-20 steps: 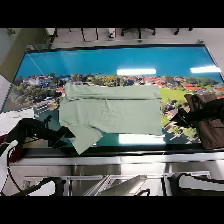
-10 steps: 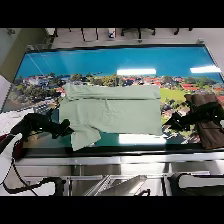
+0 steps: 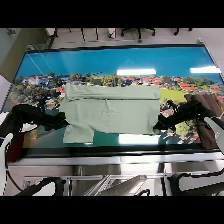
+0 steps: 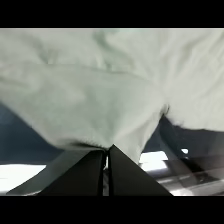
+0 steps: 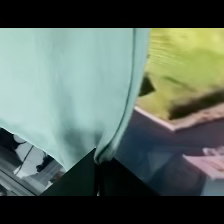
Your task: Fold the shirts.
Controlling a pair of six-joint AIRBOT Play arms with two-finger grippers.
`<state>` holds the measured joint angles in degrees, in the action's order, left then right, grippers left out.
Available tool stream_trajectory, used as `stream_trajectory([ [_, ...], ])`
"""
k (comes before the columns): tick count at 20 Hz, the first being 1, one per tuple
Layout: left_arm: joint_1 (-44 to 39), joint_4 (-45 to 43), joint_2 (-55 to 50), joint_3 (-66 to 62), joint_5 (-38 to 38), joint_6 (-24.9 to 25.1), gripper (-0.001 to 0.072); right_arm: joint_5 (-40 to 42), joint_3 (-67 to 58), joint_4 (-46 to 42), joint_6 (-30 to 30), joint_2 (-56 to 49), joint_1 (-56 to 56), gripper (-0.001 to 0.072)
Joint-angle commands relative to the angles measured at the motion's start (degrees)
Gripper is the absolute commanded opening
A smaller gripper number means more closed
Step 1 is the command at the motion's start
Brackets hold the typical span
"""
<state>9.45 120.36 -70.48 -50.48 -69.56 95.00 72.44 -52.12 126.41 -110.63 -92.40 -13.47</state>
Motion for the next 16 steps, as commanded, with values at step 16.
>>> stream_trajectory([
  [16, -1.0, -15.4, 13.4, -2.1, -4.6, -6.6, 0.0016, -12.3, -4.0, 0.5, 5.4, 16.2, 0.1, 0.0020],
])
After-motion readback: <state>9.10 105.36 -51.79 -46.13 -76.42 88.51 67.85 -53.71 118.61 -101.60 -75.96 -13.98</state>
